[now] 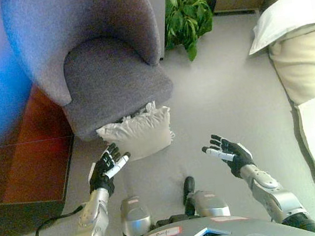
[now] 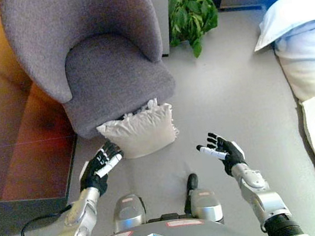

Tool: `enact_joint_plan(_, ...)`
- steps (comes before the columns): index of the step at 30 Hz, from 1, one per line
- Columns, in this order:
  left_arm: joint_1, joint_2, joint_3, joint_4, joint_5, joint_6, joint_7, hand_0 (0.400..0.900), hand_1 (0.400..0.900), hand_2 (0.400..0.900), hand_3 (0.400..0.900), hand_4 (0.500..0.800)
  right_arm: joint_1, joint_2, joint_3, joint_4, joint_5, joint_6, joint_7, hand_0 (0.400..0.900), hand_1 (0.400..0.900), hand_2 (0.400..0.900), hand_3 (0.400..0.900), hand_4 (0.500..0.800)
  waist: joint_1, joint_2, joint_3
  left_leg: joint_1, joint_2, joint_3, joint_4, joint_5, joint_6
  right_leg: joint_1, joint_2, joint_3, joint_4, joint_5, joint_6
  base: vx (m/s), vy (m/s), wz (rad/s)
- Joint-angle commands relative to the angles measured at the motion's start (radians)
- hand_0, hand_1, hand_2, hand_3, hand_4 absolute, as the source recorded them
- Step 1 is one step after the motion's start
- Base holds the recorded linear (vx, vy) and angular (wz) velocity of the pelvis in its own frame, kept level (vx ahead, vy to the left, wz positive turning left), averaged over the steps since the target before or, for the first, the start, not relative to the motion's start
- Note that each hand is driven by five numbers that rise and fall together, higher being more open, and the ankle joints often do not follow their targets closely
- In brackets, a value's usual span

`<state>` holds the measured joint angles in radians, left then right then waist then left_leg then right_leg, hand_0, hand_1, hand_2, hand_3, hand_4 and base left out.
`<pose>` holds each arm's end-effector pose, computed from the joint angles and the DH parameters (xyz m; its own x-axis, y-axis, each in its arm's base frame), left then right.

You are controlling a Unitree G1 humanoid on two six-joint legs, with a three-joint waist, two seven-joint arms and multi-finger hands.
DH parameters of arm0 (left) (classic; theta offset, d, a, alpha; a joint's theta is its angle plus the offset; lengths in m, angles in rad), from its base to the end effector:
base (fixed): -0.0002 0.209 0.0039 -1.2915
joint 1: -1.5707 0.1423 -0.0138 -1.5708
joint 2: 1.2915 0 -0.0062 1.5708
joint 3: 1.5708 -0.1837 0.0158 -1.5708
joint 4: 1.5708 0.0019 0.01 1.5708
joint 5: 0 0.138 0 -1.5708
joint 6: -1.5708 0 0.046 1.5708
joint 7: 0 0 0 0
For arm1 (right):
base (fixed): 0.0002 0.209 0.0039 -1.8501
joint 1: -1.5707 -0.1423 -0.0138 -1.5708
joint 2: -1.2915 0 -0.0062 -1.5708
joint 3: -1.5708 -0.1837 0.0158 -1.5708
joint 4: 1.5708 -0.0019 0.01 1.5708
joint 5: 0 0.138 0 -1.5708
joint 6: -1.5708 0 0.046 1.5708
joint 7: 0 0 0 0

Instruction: Pick up the pillow and put it on the sofa.

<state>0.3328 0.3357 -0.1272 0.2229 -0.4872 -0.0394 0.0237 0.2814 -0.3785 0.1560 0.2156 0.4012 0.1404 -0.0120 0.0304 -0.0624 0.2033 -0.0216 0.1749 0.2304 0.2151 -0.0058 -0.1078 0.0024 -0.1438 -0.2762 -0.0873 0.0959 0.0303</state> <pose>0.1049 0.2160 -0.0371 0.8569 0.0694 -0.5108 -0.1438 0.9838 -0.1075 0.1153 -0.2180 -0.0366 0.7844 -0.0174 -0.6200 0.0312 0.9994 0.0114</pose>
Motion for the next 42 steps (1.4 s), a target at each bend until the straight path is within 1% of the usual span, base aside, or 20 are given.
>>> enact_joint_plan(1, -0.001, 0.016, 0.039, -0.09, -0.042, -0.125, -0.012, 0.9, 0.9, 0.9, 0.9, 0.8, 0.017, -0.032, -0.049, -0.108, -0.037, -0.082, 0.037, 0.9, 0.9, 0.9, 0.9, 0.8, 0.026, 0.039, -0.014, -0.08, 0.054, -0.004, -0.152, 0.241, -0.036, 0.159, 0.048, 0.015, 0.0, -0.083, 0.054, 0.32, 0.174, -0.12)
enact_joint_plan(3, 0.009, 0.005, 0.033, -0.079, -0.04, -0.143, -0.019, 0.9, 0.9, 0.9, 0.9, 0.8, 0.032, -0.037, -0.047, -0.106, -0.04, -0.092, 0.05, 0.9, 0.9, 0.9, 0.9, 0.8, 0.042, 0.049, -0.006, -0.123, 0.066, 0.004, -0.189, 0.305, -0.056, 0.199, 0.061, 0.03, 0.0, -0.105, 0.05, 0.35, 0.164, -0.19)
enact_joint_plan(6, 0.012, 0.001, 0.033, -0.07, -0.04, -0.161, -0.027, 0.9, 0.9, 0.9, 0.9, 0.8, 0.023, -0.045, -0.036, -0.097, -0.03, -0.101, 0.053, 0.9, 0.9, 0.9, 0.9, 0.8, 0.053, 0.045, 0.012, -0.167, 0.079, 0.041, -0.156, 0.315, -0.057, 0.242, 0.061, 0.021, 0.0, -0.133, 0.04, 0.33, 0.153, -0.15)
enact_joint_plan(8, -0.001, 0.003, 0.036, -0.064, -0.045, -0.164, -0.023, 0.9, 0.9, 0.9, 0.9, 0.8, 0.003, -0.045, -0.026, -0.083, -0.035, -0.103, 0.057, 0.9, 0.9, 0.9, 0.9, 0.8, 0.054, 0.037, 0.014, -0.162, 0.075, 0.07, -0.145, 0.248, -0.029, 0.244, 0.044, 0.003, 0.023, -0.146, 0.045, 0.31, 0.155, -0.14)
enact_joint_plan(10, -0.021, 0.022, 0.044, -0.064, -0.051, -0.153, -0.021, 0.9, 0.9, 0.9, 0.9, 0.8, -0.002, -0.034, -0.024, -0.075, -0.022, -0.098, 0.061, 0.9, 0.9, 0.9, 0.9, 0.8, 0.063, 0.017, 0.022, -0.191, 0.067, 0.052, -0.057, 0.175, -0.015, 0.273, 0.013, -0.007, 0.097, -0.205, 0.056, 0.43, 0.159, -0.12)
enact_joint_plan(11, -0.028, 0.039, 0.055, -0.072, -0.043, -0.144, -0.035, 0.9, 0.9, 0.9, 0.9, 0.8, -0.002, -0.023, -0.026, -0.077, -0.014, -0.092, 0.073, 0.9, 0.9, 0.9, 0.9, 0.8, 0.072, -0.001, 0.017, -0.193, 0.06, 0.073, -0.025, 0.097, 0.025, 0.287, -0.01, -0.024, 0.138, -0.225, 0.074, 0.28, 0.127, -0.08)
enact_joint_plan(13, -0.032, 0.057, 0.065, -0.088, -0.018, -0.127, -0.05, 0.9, 0.9, 0.9, 0.9, 0.8, 0.0, -0.005, -0.027, -0.08, -0.024, -0.084, 0.079, 0.9, 0.9, 0.9, 0.9, 0.8, 0.085, -0.018, 0.007, -0.2, 0.051, 0.081, 0.018, 0.043, 0.055, 0.289, -0.029, -0.042, 0.19, -0.245, 0.09, 0.33, 0.142, -0.05)
enact_joint_plan(16, -0.036, 0.075, 0.085, -0.101, -0.008, -0.087, -0.063, 0.9, 0.9, 0.9, 0.9, 0.8, -0.012, 0.022, -0.016, -0.074, -0.025, -0.076, 0.064, 0.9, 0.9, 0.9, 0.9, 0.8, 0.106, -0.035, -0.012, -0.2, 0.012, 0.063, 0.027, 0.002, 0.095, 0.267, -0.056, -0.053, 0.306, -0.222, 0.131, 0.31, 0.169, -0.03)
enact_joint_plan(18, -0.037, 0.097, 0.088, -0.114, 0.011, -0.074, -0.077, 0.9, 0.9, 0.9, 0.9, 0.8, -0.018, 0.045, -0.002, -0.082, -0.038, -0.075, 0.046, 0.9, 0.9, 0.9, 0.9, 0.8, 0.114, -0.053, -0.048, -0.163, -0.071, 0.073, -0.038, -0.031, 0.145, 0.24, -0.075, -0.048, 0.42, -0.116, 0.178, 0.28, 0.26, 0.06)
enact_joint_plan(20, -0.044, 0.109, 0.086, -0.117, 0.01, -0.062, -0.075, 0.9, 0.9, 0.9, 0.9, 0.8, -0.017, 0.051, 0.008, -0.094, -0.099, -0.083, 0.036, 0.9, 0.9, 0.9, 0.9, 0.8, 0.107, -0.041, -0.066, -0.103, -0.116, 0.078, -0.101, -0.057, 0.179, 0.155, -0.104, -0.049, 0.598, -0.049, 0.201, 0.27, 0.321, 0.16)
enact_joint_plan(22, -0.054, 0.112, 0.085, -0.118, 0.001, -0.051, -0.061, 0.9, 0.9, 0.9, 0.9, 0.8, -0.023, 0.045, 0.027, -0.098, -0.174, -0.099, 0.025, 0.9, 0.9, 0.9, 0.9, 0.8, 0.096, -0.024, -0.069, -0.047, -0.133, 0.068, -0.143, -0.071, 0.191, 0.055, -0.136, -0.052, 0.693, -0.042, 0.196, 0.23, 0.229, 0.13)
enact_joint_plan(24, -0.063, 0.12, 0.083, -0.123, -0.01, -0.039, -0.058, 0.9, 0.9, 0.9, 0.9, 0.8, -0.037, 0.03, 0.041, -0.097, -0.231, -0.108, 0.012, 0.9, 0.9, 0.9, 0.9, 0.8, 0.091, -0.015, -0.068, -0.019, -0.135, 0.051, -0.16, -0.071, 0.183, 0.009, -0.134, -0.066, 0.661, -0.074, 0.18, 0.21, 0.046, 0.2)
enact_joint_plan(26, -0.072, 0.128, 0.081, -0.125, -0.009, -0.028, -0.06, 0.9, 0.9, 0.9, 0.9, 0.8, -0.054, 0.007, 0.047, -0.09, -0.319, -0.123, -0.009, 0.9, 0.9, 0.9, 0.9, 0.8, 0.086, -0.011, -0.061, 0.006, -0.13, 0.026, -0.17, -0.066, 0.163, -0.014, -0.134, -0.08, 0.58, -0.08, 0.164, 0.2, -0.108, 0.34)
enact_joint_plan(28, -0.086, 0.137, 0.078, -0.125, -0.006, -0.017, -0.057, 0.9, 0.9, 0.9, 0.9, 0.8, -0.069, -0.013, 0.051, -0.086, -0.407, -0.138, -0.037, 0.9, 0.9, 0.9, 0.9, 0.8, 0.082, -0.013, -0.048, 0.018, -0.119, 0.011, -0.166, -0.067, 0.147, -0.03, -0.167, -0.087, 0.519, -0.035, 0.167, 0.15, -0.198, 0.42)
enact_joint_plan(30, -0.099, 0.15, 0.073, -0.124, -0.002, -0.007, -0.057, 0.9, 0.9, 0.9, 0.9, 0.8, -0.088, -0.049, 0.055, -0.085, -0.528, -0.147, -0.086, 0.9, 0.9, 0.9, 0.9, 0.8, 0.075, -0.026, -0.032, 0.021, -0.099, 0.014, -0.15, -0.058, 0.128, -0.063, -0.237, -0.093, 0.417, 0.084, 0.177, 0.16, -0.283, 0.53)
enact_joint_plan(33, -0.103, 0.17, 0.057, -0.12, -0.003, -0.001, -0.063, 0.9, 0.9, 0.9, 0.9, 0.8, -0.12, -0.108, 0.053, -0.098, -0.682, -0.145, -0.148, 0.9, 0.9, 0.9, 0.9, 0.8, 0.062, -0.05, -0.024, 0.04, -0.062, -0.03, -0.131, -0.099, 0.083, -0.081, -0.302, -0.031, 0.23, 0.203, 0.231, 0.3, -0.384, 0.72)
enact_joint_plan(35, -0.11, 0.182, 0.041, -0.108, 0.004, -0.007, -0.074, 0.9, 0.9, 0.9, 0.9, 0.8, -0.155, -0.142, 0.053, -0.096, -0.792, -0.127, -0.181, 0.9, 0.9, 0.9, 0.9, 0.8, 0.059, -0.062, -0.017, 0.026, -0.023, -0.044, -0.097, -0.109, 0.062, -0.109, -0.352, -0.015, 0.142, 0.308, 0.231, 0.27, -0.401, 0.75)
enact_joint_plan(36, -0.113, 0.187, 0.04, -0.106, 0.008, -0.006, -0.079, 0.9, 0.9, 0.9, 0.9, 0.8, -0.175, -0.152, 0.055, -0.087, -0.838, -0.122, -0.185, 0.9, 0.9, 0.9, 0.9, 0.8, 0.063, -0.064, -0.011, 0.023, -0.003, -0.053, -0.078, -0.119, 0.057, -0.116, -0.361, -0.019, 0.147, 0.321, 0.231, 0.29, -0.34, 0.63)
enact_joint_plan(39, -0.117, 0.202, 0.04, -0.109, 0.015, 0.006, -0.081, 0.9, 0.9, 0.9, 0.9, 0.8, -0.22, -0.198, 0.049, -0.069, -0.91, -0.117, -0.173, 0.9, 0.9, 0.9, 0.9, 0.8, 0.089, -0.081, 0.005, -0.009, 0.063, -0.091, 0.018, -0.136, 0.035, -0.08, -0.362, -0.07, 0.147, 0.257, 0.231, 0.29, -0.301, 0.56)
enact_joint_plan(42, -0.108, 0.213, 0.052, -0.123, -0.009, 0.018, -0.074, 0.9, 0.9, 0.9, 0.9, 0.8, -0.253, -0.237, 0.052, -0.072, -0.931, -0.122, -0.161, 0.9, 0.9, 0.9, 0.9, 0.8, 0.102, -0.09, 0.016, -0.037, 0.14, -0.122, 0.061, -0.121, -0.003, -0.063, -0.322, -0.095, 0.162, 0.177, 0.231, 0.2, -0.248, 0.54)
